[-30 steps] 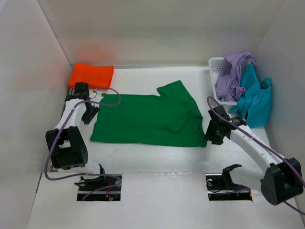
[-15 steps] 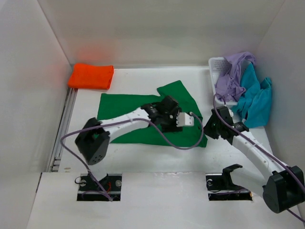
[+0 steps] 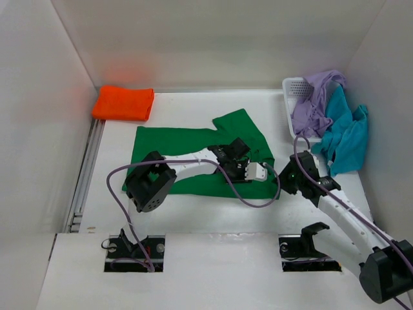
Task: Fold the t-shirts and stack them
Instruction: Fold the flattened tshirt in 1/3 of the way
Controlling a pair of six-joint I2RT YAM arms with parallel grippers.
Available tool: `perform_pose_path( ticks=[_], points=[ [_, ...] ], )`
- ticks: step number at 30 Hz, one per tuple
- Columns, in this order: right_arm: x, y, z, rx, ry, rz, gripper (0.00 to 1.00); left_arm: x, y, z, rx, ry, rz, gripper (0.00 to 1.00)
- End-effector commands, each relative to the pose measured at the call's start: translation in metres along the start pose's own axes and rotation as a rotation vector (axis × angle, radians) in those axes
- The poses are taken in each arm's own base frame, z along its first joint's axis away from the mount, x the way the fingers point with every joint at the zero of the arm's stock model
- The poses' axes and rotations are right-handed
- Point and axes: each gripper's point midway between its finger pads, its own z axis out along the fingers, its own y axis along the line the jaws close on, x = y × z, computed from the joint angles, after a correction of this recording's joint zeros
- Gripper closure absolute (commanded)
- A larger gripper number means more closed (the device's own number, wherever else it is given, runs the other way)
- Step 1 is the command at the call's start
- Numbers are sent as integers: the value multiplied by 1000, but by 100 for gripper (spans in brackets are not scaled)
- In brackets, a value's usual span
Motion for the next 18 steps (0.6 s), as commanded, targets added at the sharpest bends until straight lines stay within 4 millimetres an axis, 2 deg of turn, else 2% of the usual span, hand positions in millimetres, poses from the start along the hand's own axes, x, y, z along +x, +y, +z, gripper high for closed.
perform_pose_path(
  ticks=[1,6,10,14,18],
  points=[
    [-2,4,3,-27,-16,24,65,-16,18,-3,-38,-43,38,73],
    [1,7,6,-18,1,18,65,-14,26,-2,-57,-40,13,87],
    [2,7,7,-15,5,13,65,-12,43,-11,-102,-46,-33,95],
    [6,7,9,-10,18,5,65,-10,71,-28,-175,-89,-146,96],
    [12,8,12,-1,31,-4,65,4,92,-41,-206,-128,-297,93]
  ],
)
